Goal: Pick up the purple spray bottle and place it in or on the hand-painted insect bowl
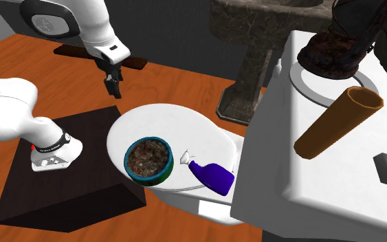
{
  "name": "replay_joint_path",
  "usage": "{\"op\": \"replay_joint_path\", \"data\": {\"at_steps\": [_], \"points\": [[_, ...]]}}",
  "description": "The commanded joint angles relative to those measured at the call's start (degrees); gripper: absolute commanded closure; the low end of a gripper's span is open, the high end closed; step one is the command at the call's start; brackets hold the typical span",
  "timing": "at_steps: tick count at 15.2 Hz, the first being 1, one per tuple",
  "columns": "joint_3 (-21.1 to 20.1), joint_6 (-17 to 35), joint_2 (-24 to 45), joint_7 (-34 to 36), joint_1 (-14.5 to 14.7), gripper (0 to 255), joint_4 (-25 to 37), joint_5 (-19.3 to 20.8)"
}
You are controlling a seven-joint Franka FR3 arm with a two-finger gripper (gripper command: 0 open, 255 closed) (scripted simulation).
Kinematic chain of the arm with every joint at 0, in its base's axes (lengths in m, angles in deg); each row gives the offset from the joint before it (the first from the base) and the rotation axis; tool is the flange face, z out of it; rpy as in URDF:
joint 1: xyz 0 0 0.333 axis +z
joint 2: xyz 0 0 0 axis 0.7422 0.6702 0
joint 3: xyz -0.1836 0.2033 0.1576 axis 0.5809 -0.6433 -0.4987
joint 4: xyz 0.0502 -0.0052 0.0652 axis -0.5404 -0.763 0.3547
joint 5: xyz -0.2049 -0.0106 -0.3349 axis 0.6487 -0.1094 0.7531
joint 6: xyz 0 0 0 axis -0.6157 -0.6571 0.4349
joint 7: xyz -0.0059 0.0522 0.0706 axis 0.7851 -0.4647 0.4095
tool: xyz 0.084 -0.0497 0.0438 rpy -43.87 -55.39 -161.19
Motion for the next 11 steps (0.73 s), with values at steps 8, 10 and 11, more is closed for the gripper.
{"op": "replay_joint_path", "data": {"at_steps": [8,10,11], "points": [[2.77,12.54,17.48,2.5,-3.84,0,5.56,1.5],[3.49,14.72,21.36,3.0,-4.59,0,7.38,1.62],[3.85,15.74,23.3,3.24,-4.95,0,8.37,1.64]]}}
